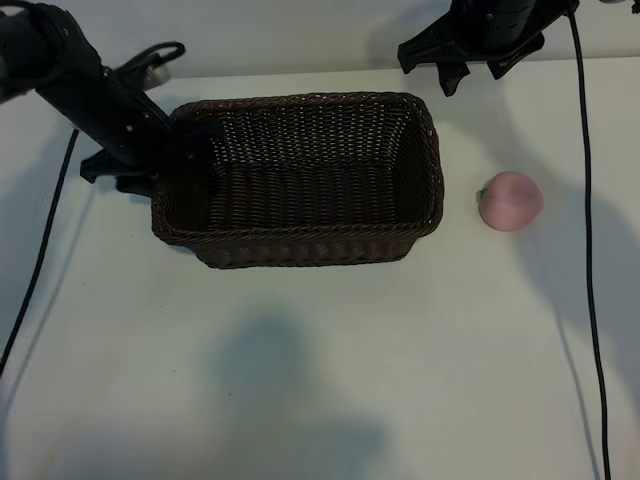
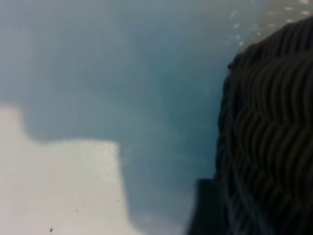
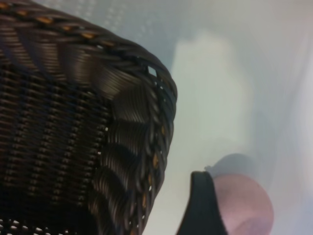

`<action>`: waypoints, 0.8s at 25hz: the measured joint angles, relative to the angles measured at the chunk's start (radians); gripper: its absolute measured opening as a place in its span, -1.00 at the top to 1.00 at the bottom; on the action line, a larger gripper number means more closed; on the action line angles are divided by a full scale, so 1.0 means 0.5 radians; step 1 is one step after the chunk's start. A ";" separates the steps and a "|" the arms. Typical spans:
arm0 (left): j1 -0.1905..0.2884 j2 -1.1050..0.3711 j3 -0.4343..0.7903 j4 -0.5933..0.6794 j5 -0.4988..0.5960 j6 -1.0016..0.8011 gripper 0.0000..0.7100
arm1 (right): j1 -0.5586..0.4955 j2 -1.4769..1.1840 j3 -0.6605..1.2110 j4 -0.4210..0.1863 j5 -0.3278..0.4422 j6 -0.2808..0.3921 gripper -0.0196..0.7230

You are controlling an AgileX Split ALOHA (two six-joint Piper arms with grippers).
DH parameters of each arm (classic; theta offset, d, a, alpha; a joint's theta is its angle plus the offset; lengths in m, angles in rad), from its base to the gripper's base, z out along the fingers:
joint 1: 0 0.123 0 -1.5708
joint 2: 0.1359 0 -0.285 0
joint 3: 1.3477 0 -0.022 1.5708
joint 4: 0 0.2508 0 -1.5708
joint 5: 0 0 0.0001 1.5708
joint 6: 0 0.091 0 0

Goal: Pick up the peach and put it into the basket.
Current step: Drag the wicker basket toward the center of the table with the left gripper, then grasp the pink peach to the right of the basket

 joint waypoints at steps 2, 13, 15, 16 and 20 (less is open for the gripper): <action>0.000 -0.069 0.000 0.039 0.003 -0.033 -0.89 | 0.000 0.000 0.000 0.000 0.000 0.000 -0.47; 0.002 -0.462 -0.002 0.529 0.200 -0.228 -0.77 | 0.000 0.000 0.000 0.000 0.000 0.000 -0.47; 0.032 -0.494 -0.002 0.531 0.254 -0.207 -0.76 | 0.000 0.000 0.000 0.000 0.000 0.000 -0.47; 0.053 -0.508 -0.002 0.531 0.273 -0.190 -0.75 | 0.000 0.000 0.000 0.000 0.000 0.000 -0.47; 0.169 -0.588 -0.002 0.544 0.389 -0.112 -0.72 | 0.000 0.000 0.000 0.000 0.000 0.000 -0.47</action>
